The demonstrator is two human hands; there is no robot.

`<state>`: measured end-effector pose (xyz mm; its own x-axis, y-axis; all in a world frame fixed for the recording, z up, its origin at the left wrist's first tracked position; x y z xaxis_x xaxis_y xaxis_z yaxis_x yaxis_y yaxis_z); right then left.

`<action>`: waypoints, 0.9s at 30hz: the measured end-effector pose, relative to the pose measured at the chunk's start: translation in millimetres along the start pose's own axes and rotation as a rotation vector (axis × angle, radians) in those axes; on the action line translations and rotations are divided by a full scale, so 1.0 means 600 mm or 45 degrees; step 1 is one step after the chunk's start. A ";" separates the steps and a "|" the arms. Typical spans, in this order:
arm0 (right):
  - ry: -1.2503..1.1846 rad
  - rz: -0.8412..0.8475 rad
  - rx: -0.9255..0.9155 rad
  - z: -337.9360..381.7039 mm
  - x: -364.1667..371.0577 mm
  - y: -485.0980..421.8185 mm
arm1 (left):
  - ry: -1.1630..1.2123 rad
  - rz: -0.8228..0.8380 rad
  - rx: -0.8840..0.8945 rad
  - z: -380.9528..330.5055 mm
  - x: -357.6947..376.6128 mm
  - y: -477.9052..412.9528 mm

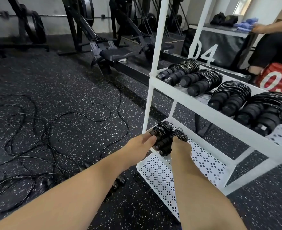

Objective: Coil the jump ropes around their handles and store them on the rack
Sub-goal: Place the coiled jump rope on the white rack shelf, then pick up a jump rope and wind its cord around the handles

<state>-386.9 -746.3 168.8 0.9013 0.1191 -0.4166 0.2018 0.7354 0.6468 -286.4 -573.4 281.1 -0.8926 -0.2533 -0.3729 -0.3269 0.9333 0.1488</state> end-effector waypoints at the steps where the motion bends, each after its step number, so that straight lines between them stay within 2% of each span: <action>1: 0.006 0.016 0.006 -0.001 0.010 -0.015 | 0.003 -0.001 -0.013 0.003 0.000 0.001; 4: -0.053 0.029 -0.011 -0.009 0.018 -0.048 | 0.013 0.006 -0.036 0.009 0.002 0.001; 6: -0.075 -0.008 0.083 -0.012 0.000 -0.012 | 0.015 0.006 -0.039 0.010 0.003 0.001; 10: -0.147 0.006 0.096 -0.003 -0.013 0.012 | 0.028 -0.012 -0.029 0.003 -0.001 0.001; 17: 0.002 -0.078 -0.062 0.037 -0.020 0.077 | -0.041 -0.081 -0.004 -0.020 -0.037 0.025; 21: -0.023 0.097 -0.150 0.062 0.002 0.169 | -0.086 -0.144 0.025 -0.038 -0.083 0.058; 27: 0.033 0.417 -0.372 0.067 0.073 0.316 | -0.188 -0.397 0.014 -0.053 -0.178 0.150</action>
<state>-293.6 -628.6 298.6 0.8890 0.3912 -0.2382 -0.2130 0.8136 0.5410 -230.4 -470.3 363.4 -0.6954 -0.4878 -0.5278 -0.5728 0.8197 -0.0028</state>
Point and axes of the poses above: each hand's wrist, its own y-axis away from the middle knuckle, its own x-axis out of the palm, z = x × y, the point moved 5 cm from there along -y, towards the middle knuckle, and after that the axes turned 12 degrees about x, right-handed, at the moved point
